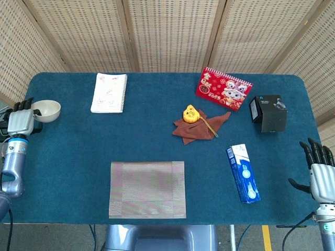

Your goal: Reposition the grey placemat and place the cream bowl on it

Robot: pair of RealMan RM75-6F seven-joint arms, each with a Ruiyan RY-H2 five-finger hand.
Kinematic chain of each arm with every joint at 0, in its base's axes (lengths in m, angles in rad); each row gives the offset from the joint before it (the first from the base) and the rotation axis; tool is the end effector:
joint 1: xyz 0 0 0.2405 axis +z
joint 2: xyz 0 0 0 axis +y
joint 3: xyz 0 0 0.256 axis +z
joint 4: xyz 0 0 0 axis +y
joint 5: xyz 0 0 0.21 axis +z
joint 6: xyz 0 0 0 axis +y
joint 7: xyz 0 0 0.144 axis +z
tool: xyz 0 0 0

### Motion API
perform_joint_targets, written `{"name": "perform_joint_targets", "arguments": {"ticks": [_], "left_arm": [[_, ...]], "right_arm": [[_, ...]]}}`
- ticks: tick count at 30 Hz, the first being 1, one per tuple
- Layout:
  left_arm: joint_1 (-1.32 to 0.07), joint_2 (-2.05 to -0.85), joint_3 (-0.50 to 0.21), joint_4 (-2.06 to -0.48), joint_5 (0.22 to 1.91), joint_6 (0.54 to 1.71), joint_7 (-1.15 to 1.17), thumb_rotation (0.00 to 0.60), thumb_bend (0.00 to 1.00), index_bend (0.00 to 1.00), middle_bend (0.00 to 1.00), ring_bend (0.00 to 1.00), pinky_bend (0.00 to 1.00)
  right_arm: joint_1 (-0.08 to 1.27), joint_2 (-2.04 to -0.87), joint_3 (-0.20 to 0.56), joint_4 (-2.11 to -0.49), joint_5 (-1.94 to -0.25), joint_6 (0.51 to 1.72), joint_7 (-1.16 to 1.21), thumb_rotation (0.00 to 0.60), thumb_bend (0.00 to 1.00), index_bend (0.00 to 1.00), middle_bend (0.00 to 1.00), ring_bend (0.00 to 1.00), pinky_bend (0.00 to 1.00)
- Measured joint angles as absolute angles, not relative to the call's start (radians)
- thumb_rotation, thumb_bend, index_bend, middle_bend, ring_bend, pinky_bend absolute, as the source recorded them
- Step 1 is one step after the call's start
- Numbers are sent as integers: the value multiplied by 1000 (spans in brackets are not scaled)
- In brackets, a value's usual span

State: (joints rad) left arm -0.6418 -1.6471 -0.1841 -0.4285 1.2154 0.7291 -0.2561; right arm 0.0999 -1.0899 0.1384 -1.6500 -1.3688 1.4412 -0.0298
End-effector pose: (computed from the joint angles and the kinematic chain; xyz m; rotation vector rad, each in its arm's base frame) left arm -0.3770 0.4153 0.1148 -1.3410 -0.9501 -0.5733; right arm -0.3141 -0.2026 0.1788 1.2646 -0.9075 0.8805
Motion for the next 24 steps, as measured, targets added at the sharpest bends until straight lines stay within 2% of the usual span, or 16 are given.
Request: {"name": "perform_joint_targets", "arguments": {"ticks": [1,7,14,15,19,24], "left_arm": [[-638,-1651,-175,-424,1229,726,-275,600,3,4,0,0,0],[-627,-1633,-153,-459,1270,756,-329,600,0,0,0,0,0],[-587,-1535,-116,-646,1377,992,-393,600,0,11,0,0,0],[-578,-1514,-106,-693,1403,1042,-400,600,0,32,0,0,0],[-554,-1446,-59,-865,1509,1186,-415,600,0,231,0,0,0],[-538,-1384,41,-1100,1702,1280,-384,600,0,377,0,0,0]], "right_arm": [[100,-1090,139,-1650,-1369,1441,-29,600,0,126,0,0,0],[98,-1085,139,-1651,-1371,1444,-15,600,0,125,0,0,0],[93,-1073,137,-1659,-1383,1454,5,600,0,126,0,0,0],[92,-1072,137,-1660,-1384,1455,6,600,0,126,0,0,0],[89,-1068,135,-1664,-1390,1461,11,600,0,126,0,0,0],[86,-1065,133,-1667,-1396,1467,15,600,0,125,0,0,0]]}}
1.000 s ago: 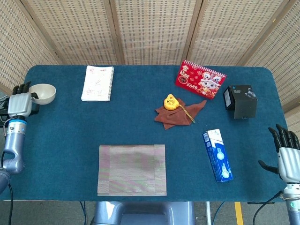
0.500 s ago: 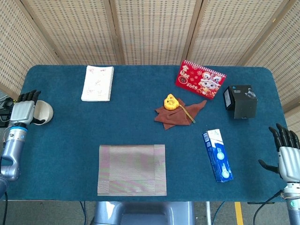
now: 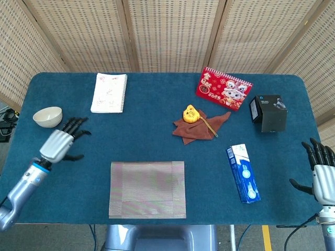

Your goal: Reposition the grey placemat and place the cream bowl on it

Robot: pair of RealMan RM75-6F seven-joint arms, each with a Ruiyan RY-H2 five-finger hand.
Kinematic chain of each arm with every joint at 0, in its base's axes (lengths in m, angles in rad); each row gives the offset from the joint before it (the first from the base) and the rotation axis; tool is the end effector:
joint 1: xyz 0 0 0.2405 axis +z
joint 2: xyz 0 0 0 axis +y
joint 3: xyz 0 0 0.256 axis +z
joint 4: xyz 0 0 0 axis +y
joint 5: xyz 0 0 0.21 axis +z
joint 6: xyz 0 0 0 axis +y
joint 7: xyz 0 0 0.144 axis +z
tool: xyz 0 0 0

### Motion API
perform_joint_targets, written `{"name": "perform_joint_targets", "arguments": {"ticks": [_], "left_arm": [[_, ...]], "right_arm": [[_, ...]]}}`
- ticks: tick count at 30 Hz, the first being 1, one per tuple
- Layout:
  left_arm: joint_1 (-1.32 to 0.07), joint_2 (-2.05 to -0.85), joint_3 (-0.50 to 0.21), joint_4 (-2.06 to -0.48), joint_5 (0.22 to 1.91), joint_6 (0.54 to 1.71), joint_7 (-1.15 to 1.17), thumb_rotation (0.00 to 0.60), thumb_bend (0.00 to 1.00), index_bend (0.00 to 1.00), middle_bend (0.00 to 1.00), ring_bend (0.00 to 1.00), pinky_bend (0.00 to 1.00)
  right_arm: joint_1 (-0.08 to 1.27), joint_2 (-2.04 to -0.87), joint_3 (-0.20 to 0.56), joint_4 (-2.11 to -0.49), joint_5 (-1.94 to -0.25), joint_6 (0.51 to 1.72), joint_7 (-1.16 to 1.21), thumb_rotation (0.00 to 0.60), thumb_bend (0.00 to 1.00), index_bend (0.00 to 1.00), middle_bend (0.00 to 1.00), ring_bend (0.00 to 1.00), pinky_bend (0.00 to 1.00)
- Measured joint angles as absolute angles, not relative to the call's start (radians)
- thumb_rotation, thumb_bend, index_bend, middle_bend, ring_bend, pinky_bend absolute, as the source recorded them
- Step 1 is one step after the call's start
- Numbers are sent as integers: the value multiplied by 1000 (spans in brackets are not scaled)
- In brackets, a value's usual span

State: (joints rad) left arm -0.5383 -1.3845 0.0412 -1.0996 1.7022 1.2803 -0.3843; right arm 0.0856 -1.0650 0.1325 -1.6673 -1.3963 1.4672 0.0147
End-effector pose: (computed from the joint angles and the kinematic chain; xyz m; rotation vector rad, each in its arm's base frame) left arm -0.2712 0.3100 0.0727 -1.9249 -0.8279 -1.1088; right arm -0.3106 -0.1970 0.1861 1.2580 -0.9114 0.9230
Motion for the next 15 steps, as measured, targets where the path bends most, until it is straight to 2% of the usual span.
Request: {"name": "perform_joint_targets", "arguments": {"ticks": [6,11,15], "left_arm": [[-541,-1364,157,-1252,1860,1293,-259,600,12,483,0,0,0],[-552,-1387,199,-1295,1917,1255,-182,600,160,522,0,0,0],[-560,-1429,220,-1309,1936,1213,-135,600,199,528,0,0,0]], "right_arm": [[85,-1064,133,-1666,-1394,1468,16,600,0,126,0,0,0],[85,-1064,134,-1663,-1390,1465,19,600,0,125,0,0,0],[85,-1063,136,-1659,-1384,1462,24,600,0,125,0,0,0]]}}
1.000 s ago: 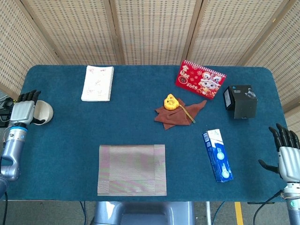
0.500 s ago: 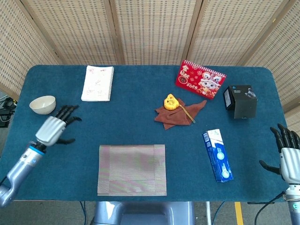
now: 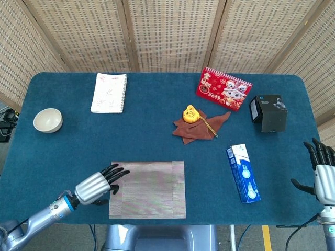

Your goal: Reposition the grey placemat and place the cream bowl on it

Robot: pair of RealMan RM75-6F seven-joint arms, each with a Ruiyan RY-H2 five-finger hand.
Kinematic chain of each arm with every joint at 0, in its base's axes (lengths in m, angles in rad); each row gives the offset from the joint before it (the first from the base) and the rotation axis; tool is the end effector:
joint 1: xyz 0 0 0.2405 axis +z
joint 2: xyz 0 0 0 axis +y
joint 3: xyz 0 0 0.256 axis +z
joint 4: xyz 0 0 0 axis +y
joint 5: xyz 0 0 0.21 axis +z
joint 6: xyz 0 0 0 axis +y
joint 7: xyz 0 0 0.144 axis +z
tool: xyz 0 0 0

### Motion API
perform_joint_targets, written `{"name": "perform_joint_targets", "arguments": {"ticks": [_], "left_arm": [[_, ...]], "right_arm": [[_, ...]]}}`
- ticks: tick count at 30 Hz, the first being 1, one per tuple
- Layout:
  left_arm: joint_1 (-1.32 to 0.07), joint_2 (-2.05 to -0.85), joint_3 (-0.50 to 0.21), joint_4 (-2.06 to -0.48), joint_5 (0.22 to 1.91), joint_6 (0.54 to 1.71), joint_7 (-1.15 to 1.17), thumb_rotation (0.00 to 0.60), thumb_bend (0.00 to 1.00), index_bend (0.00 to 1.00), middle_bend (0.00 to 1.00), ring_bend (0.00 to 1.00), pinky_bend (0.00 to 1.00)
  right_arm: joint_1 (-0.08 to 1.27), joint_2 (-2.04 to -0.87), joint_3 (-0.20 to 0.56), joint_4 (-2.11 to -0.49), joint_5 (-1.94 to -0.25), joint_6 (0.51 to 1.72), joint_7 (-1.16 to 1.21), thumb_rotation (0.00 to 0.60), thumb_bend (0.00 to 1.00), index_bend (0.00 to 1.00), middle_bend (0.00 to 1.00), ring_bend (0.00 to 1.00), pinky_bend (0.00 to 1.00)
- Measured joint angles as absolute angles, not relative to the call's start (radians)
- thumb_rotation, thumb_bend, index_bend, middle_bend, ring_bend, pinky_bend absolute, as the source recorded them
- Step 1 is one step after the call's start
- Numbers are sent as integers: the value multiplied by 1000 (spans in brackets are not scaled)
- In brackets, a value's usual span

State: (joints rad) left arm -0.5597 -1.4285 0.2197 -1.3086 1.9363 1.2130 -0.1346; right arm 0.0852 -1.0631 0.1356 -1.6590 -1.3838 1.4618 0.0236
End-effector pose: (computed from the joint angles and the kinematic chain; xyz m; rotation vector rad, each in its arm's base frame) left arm -0.2319 0.2224 -0.0025 -2.3964 -0.7177 -1.0228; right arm -0.3140 -0.1975 0.1881 1.2467 -0.9170 0.9159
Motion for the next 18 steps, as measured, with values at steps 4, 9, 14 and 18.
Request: {"name": "perform_joint_targets", "arguments": {"ticks": [4,9,14,18], "left_arm": [[-569,-1449,236,-1310,1943,1173,-114,600,199,528,0,0,0],[-574,-1474,269,-1306,1961,1146,-83,600,237,528,0,0,0],[-568,-1494,294,-1291,1977,1143,-69,600,244,527,0,0,0],[-559,-1500,308,-1279,1984,1157,-60,600,245,525,0,0,0]], "right_arm": [[86,-1062,138,-1655,-1377,1457,29,600,0,126,0,0,0],[87,-1062,139,-1652,-1373,1453,33,600,0,126,0,0,0],[87,-1060,140,-1650,-1369,1451,38,600,0,126,0,0,0],[86,-1058,141,-1651,-1369,1453,40,600,0,126,0,0,0]]}}
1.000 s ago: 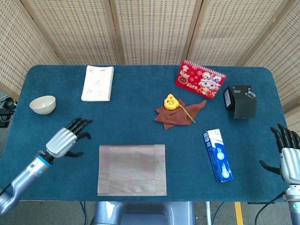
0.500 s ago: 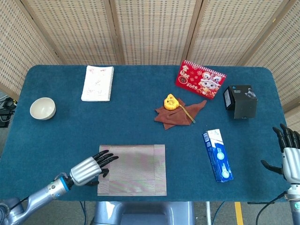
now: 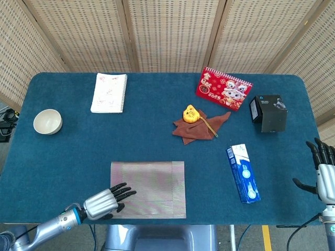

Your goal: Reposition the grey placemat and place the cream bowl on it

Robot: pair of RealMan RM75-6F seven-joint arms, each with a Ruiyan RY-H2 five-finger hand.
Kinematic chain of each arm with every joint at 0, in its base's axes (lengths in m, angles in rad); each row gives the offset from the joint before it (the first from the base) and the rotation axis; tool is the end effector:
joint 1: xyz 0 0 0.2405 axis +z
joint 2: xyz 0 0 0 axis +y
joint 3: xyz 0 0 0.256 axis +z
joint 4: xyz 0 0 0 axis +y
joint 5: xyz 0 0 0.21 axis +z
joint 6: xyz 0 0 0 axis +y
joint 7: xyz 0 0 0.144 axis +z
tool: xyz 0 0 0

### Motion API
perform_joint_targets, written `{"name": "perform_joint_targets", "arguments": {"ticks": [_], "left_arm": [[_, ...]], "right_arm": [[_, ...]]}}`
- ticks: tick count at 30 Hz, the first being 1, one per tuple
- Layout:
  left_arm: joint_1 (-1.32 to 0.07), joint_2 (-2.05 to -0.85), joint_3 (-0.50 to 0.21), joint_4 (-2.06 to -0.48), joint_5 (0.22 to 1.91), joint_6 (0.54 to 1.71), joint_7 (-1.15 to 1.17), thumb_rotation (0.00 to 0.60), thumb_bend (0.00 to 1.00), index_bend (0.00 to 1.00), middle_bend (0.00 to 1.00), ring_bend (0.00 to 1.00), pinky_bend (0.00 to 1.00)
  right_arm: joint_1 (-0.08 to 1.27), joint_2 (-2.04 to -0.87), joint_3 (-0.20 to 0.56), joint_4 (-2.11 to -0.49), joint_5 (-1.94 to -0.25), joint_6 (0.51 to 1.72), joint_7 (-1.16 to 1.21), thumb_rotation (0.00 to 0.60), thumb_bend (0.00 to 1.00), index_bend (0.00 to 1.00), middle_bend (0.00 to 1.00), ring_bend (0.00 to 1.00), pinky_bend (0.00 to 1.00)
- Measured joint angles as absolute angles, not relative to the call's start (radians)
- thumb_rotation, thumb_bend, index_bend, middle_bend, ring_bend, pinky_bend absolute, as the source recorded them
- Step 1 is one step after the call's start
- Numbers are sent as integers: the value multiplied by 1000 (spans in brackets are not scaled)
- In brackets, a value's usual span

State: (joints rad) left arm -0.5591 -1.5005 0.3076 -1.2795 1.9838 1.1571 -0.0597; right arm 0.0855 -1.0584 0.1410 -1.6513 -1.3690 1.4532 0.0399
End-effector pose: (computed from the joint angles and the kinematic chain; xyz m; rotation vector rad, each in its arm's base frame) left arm -0.2389 0.1882 -0.0346 -2.5655 -0.6669 -0.9162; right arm -0.3176 -0.1987 0.1911 1.2320 -0.9273 0.9129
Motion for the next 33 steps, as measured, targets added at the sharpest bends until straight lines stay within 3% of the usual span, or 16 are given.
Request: {"name": "perform_joint_targets", "arguments": {"ticks": [22,33], "left_arm": [[-554,-1494,321,-1263,1966,1168,-77,600,266,518,0,0,0],[-566,-1504,319,-1268,1963,1156,-77,600,422,514,0,0,0]], "right_arm": [[85,-1058,142,-1651,-1367,1453,39,600,0,134,0,0,0],[85,-1056,143,-1651,-1367,1453,46,600,0,134,0,0,0]]}}
